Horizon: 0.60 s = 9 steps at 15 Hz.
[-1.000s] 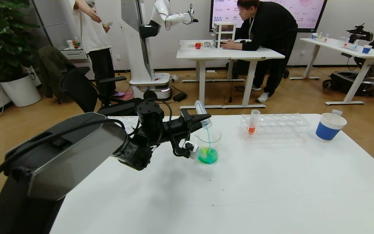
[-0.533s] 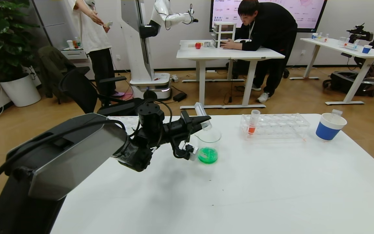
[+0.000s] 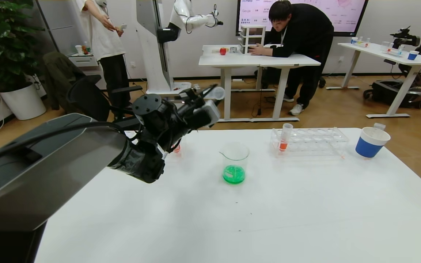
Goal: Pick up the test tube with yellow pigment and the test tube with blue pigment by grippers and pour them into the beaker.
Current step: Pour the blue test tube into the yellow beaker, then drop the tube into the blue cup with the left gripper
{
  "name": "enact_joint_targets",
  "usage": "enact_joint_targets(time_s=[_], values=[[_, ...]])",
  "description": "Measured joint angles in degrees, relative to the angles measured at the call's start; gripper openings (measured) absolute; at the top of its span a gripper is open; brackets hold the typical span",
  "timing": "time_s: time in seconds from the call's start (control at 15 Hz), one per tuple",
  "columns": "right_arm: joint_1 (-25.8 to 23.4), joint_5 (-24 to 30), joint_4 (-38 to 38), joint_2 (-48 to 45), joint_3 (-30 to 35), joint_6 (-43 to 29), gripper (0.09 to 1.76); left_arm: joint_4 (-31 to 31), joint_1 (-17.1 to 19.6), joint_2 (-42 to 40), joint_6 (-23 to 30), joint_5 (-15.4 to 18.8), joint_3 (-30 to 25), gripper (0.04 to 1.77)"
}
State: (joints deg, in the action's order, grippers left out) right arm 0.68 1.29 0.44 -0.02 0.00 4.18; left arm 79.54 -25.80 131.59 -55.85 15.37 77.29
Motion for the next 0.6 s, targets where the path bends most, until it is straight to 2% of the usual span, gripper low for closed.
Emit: enact_joint_targets(time_s=[0.07,0.2,0.27,0.33,0.47,0.6], values=[[0.0,0.0,0.0,0.0,0.0,0.0,1.74,2.3,-1.4,-0.9,7.9,-11.3,-0.9,0.51],[0.0,0.0,0.0,0.0,0.0,0.0,1.74,3.2,-3.6,-2.2,17.1,-27.8,-1.7,0.51],[0.0,0.0,0.0,0.0,0.0,0.0,1.74,2.4,-4.2,-2.8,20.7,-34.3,-1.8,0.51],[0.0,0.0,0.0,0.0,0.0,0.0,1.74,0.0,-4.4,-3.5,25.9,-39.9,-1.8,0.51],[0.0,0.0,0.0,0.0,0.0,0.0,1.74,-7.3,-4.3,-4.7,35.6,-48.3,0.2,0.51],[0.0,0.0,0.0,0.0,0.0,0.0,1.74,-18.2,-4.1,-5.8,44.3,-53.7,4.2,0.51]])
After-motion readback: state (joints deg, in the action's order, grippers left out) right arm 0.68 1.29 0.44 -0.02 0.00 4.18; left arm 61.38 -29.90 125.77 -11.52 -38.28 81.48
